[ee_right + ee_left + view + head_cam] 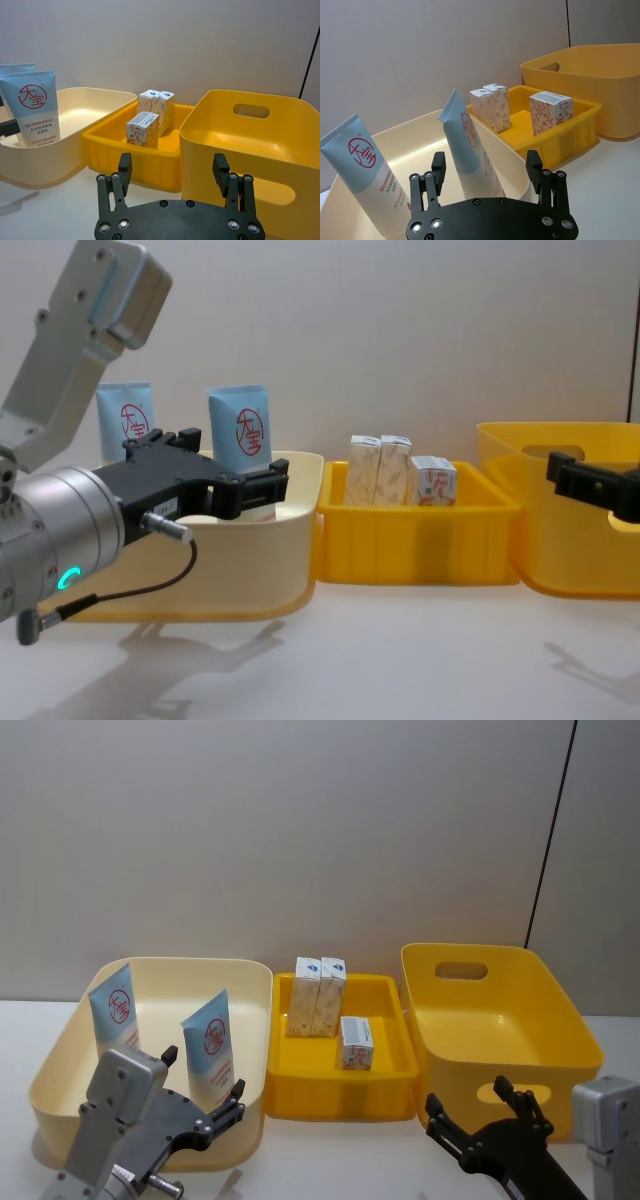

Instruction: Bimanual collaborative sorting of washing and personal care products

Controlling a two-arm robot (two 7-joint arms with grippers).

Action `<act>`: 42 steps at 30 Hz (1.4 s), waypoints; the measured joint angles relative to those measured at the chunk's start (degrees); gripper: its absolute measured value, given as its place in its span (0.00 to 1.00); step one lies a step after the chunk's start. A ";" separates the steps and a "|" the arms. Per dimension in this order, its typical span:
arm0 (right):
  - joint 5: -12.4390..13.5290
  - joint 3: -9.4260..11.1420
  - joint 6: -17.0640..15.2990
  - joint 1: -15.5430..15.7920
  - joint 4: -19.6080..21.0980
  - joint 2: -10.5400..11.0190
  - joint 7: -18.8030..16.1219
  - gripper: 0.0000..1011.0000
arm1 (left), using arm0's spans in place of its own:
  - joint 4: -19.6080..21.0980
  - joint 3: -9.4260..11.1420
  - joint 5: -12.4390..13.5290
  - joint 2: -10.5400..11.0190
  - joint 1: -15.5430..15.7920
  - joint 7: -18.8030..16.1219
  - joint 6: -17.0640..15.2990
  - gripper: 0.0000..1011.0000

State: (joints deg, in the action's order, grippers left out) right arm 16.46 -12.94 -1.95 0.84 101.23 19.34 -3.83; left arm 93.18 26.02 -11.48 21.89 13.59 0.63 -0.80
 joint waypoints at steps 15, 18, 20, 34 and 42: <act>0.00 0.00 0.00 0.00 0.00 0.00 0.00 0.99 | 0.00 0.00 0.00 0.00 0.00 0.00 0.00 0.99; 0.00 0.00 0.00 0.00 0.00 0.00 0.00 0.99 | 0.00 0.00 0.00 0.00 0.00 0.00 0.00 0.99; 0.00 0.00 0.00 0.00 0.00 0.00 0.00 0.99 | 0.00 0.00 0.00 0.00 0.00 0.00 0.00 0.99; 0.00 0.00 0.00 0.00 0.00 0.00 0.00 0.99 | 0.00 0.00 0.00 0.00 0.00 0.00 0.00 0.99; 0.00 0.00 0.00 -0.01 0.00 -0.01 0.00 0.99 | 0.00 0.00 0.00 0.00 0.00 0.00 0.00 0.99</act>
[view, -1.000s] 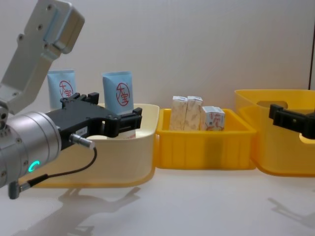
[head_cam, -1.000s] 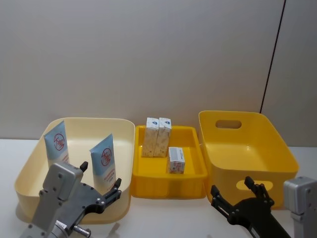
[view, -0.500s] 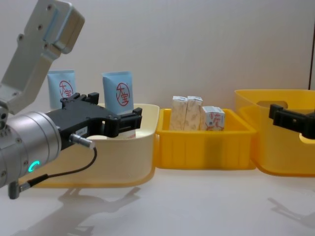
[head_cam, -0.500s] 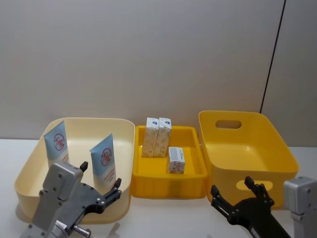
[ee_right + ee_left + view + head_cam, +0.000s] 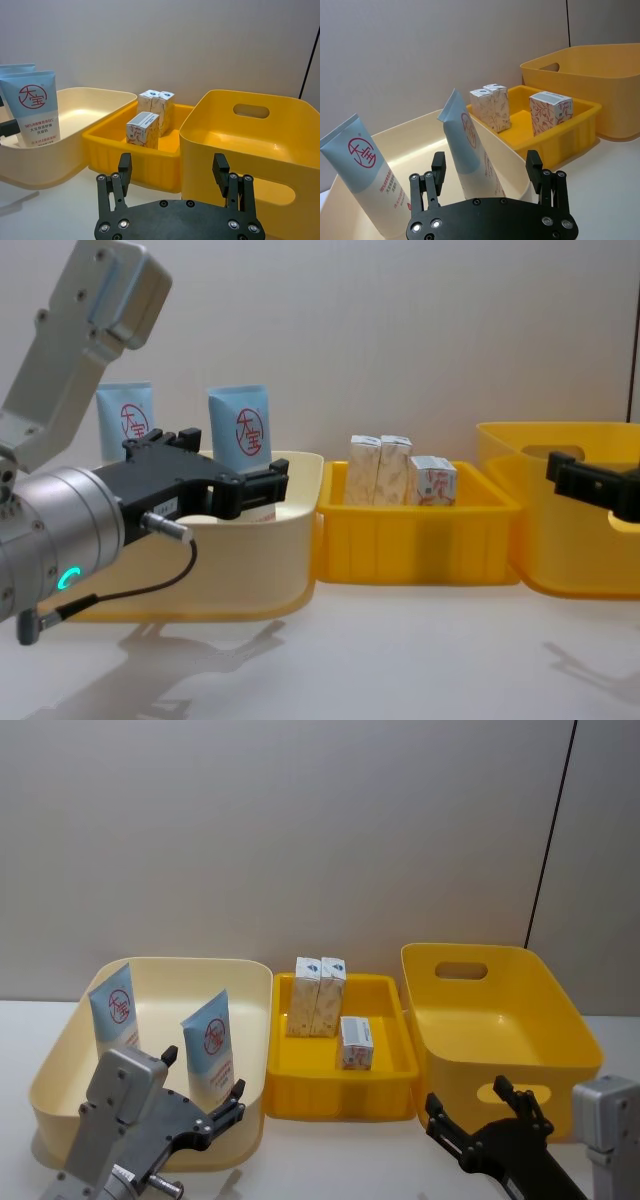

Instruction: Bimanual collaborative sorting of washing and personal care products

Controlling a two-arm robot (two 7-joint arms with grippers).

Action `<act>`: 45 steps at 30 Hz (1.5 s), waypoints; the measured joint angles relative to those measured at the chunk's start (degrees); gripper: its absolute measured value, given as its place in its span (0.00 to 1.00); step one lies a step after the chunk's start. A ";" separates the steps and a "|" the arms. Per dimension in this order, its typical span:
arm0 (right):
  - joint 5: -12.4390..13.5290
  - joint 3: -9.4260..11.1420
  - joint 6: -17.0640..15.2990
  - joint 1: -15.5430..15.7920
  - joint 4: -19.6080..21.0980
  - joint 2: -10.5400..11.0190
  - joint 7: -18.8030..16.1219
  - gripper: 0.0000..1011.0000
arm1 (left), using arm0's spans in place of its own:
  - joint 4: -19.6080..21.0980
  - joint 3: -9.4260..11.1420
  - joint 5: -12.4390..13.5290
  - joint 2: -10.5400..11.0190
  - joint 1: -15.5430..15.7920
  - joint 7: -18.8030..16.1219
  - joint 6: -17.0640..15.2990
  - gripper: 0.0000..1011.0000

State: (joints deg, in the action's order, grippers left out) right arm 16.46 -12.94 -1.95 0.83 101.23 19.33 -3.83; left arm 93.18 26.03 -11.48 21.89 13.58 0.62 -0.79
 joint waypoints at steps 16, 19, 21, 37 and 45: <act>-1.78 -3.88 -10.13 -5.26 2.38 -2.69 0.59 0.99 | 0.00 0.00 0.00 0.00 0.00 0.00 0.00 0.99; -2.18 -5.17 -14.38 -7.44 3.29 -4.21 1.37 0.99 | 0.00 0.00 0.00 0.00 0.00 0.00 0.00 0.99; -2.51 -6.05 -17.58 -9.22 3.49 -5.39 2.06 0.99 | 0.00 0.00 0.00 0.00 0.00 0.00 0.00 0.99; -4.62 -9.02 -33.47 -21.65 -4.21 -14.04 6.95 0.99 | 0.00 0.00 0.00 0.00 0.00 0.00 0.00 0.99; -4.91 -8.54 -38.04 -26.51 -10.91 -17.02 8.29 0.99 | 0.00 0.00 0.00 0.00 0.00 0.00 0.00 0.99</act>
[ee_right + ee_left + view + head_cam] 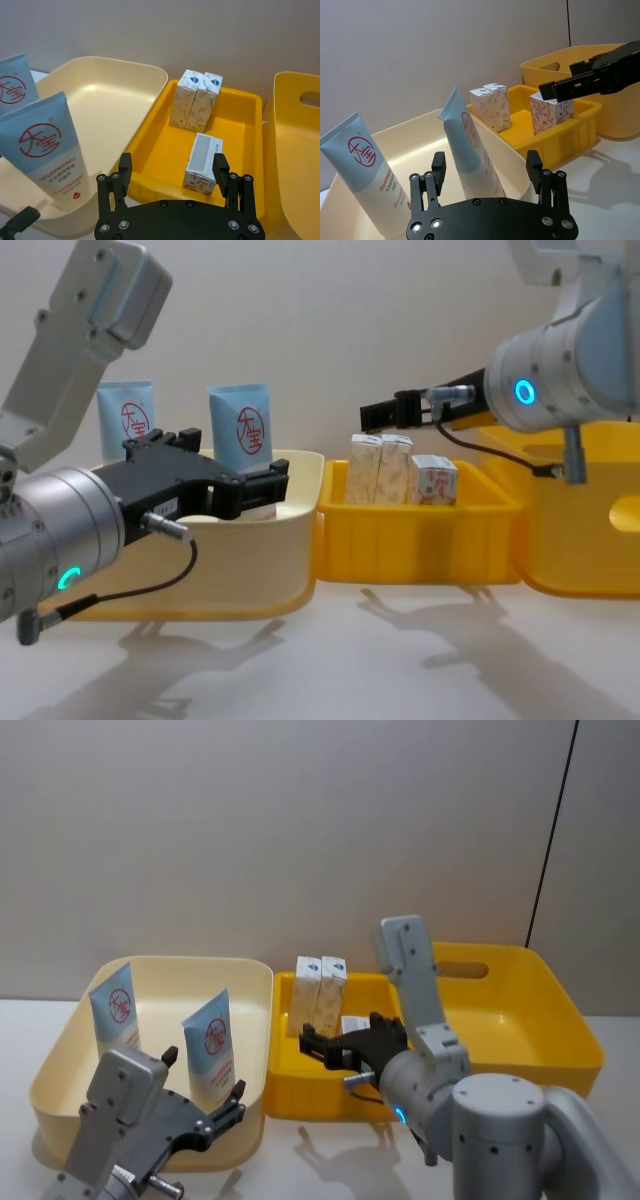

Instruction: Bimanual collaborative sorting of washing and personal care products

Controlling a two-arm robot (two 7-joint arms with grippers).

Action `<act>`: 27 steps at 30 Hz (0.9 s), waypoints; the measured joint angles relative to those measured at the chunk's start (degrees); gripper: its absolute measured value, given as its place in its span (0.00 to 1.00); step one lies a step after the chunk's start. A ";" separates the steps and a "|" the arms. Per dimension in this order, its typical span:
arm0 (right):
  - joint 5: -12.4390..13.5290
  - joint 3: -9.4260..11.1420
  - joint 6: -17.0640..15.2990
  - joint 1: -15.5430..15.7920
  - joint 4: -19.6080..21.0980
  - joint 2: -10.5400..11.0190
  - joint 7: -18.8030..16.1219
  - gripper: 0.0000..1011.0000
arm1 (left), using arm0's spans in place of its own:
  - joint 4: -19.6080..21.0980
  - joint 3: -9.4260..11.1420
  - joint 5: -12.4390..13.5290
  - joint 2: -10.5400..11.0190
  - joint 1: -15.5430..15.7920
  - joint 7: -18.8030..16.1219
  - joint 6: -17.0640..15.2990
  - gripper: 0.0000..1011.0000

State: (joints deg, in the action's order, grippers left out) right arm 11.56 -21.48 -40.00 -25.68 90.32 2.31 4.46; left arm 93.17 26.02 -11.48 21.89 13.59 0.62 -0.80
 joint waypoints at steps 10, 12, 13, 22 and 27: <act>0.02 1.05 -2.89 -2.92 -5.19 -1.55 0.34 0.99 | 0.01 0.00 0.00 0.00 0.00 0.00 0.00 0.99; 0.03 1.28 -3.23 -3.72 -6.57 -1.93 0.33 0.99 | 0.00 0.00 0.00 0.00 0.00 0.00 0.00 0.99; 0.03 1.28 -3.23 -3.72 -6.57 -1.93 0.33 0.99 | 0.00 0.00 0.00 0.00 0.00 0.00 0.00 0.99; -0.05 2.11 -3.21 -5.56 -9.87 -3.03 0.33 0.99 | 0.00 0.00 0.01 0.00 0.00 0.00 0.00 0.99; -0.14 2.81 -3.00 -5.90 -10.59 -3.49 0.62 0.99 | 0.00 0.00 0.00 0.00 0.00 0.00 0.00 0.99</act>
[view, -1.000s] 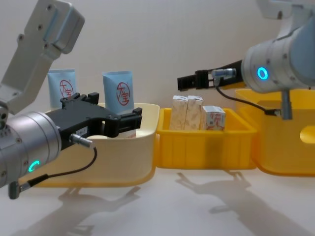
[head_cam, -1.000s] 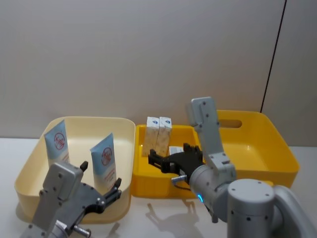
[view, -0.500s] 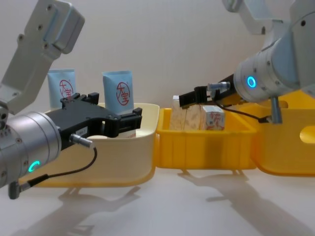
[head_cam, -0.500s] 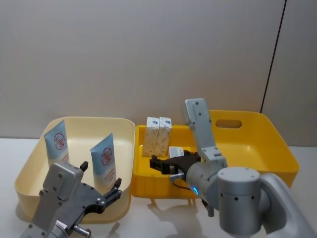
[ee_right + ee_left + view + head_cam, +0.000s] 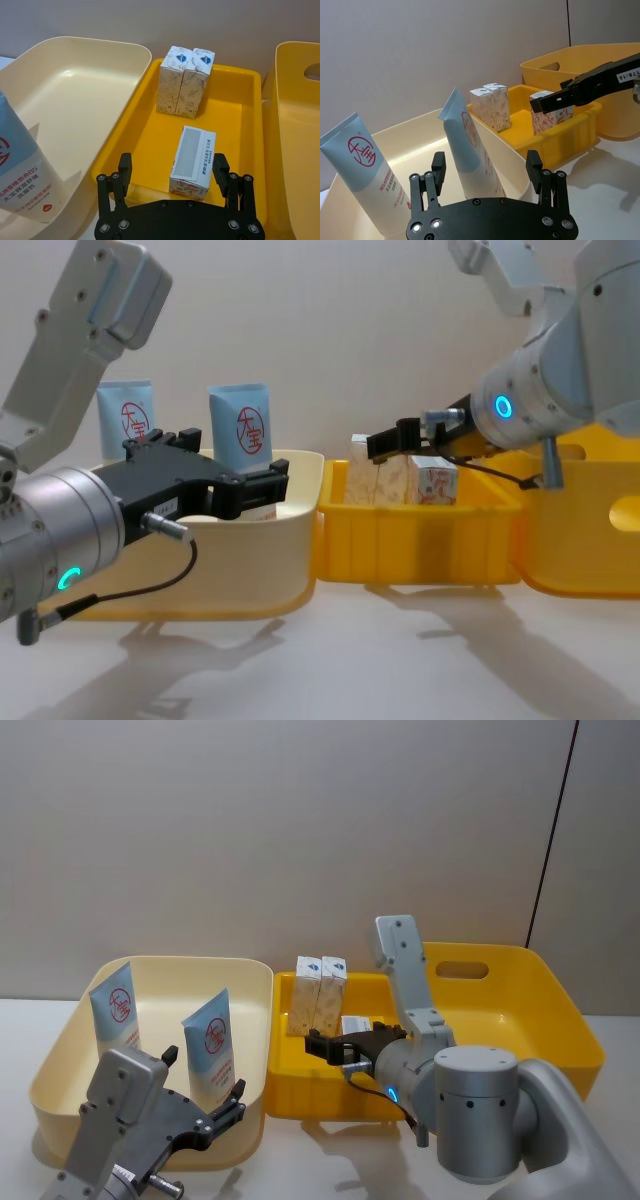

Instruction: Bimanual collaborative sorting of washing and personal care products

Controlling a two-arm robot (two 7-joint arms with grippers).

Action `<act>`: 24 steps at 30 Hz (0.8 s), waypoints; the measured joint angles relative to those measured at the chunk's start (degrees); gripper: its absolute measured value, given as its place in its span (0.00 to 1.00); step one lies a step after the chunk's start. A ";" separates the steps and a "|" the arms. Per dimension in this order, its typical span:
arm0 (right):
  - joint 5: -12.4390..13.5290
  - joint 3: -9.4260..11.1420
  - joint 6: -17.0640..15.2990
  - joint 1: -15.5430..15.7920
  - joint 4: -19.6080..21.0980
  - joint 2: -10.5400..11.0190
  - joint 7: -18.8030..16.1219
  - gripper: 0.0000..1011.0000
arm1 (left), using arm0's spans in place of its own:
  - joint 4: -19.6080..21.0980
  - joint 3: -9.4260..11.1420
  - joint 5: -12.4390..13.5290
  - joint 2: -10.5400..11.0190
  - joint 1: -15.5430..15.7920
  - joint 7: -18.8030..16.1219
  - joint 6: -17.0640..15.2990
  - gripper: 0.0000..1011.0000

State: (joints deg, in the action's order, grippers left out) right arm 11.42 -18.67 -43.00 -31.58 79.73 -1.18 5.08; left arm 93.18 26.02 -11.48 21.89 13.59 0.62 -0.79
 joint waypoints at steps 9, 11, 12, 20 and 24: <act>-0.19 1.33 -0.07 0.33 -0.31 -0.66 1.02 0.99 | 0.00 0.00 0.00 0.00 0.00 0.00 0.00 0.99; -0.21 1.61 -0.12 0.50 -0.36 -0.81 1.15 0.99 | 0.00 0.00 0.00 0.00 0.00 0.00 0.00 0.99; -0.21 1.61 -0.12 0.50 -0.36 -0.81 1.15 0.99 | 0.00 0.00 0.00 0.00 0.00 0.00 0.00 0.99; -0.27 2.14 -0.11 0.81 -1.02 -1.16 1.11 0.99 | 0.00 0.00 0.00 0.00 0.00 0.00 0.00 0.99; -0.47 2.25 0.18 0.81 -1.52 -1.27 1.03 0.99 | 0.00 0.00 0.00 0.00 0.00 0.00 0.00 0.99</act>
State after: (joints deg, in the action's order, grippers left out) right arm 10.95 -16.43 -42.82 -30.77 78.20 -2.45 6.12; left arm 93.18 26.02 -11.48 21.89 13.59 0.63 -0.80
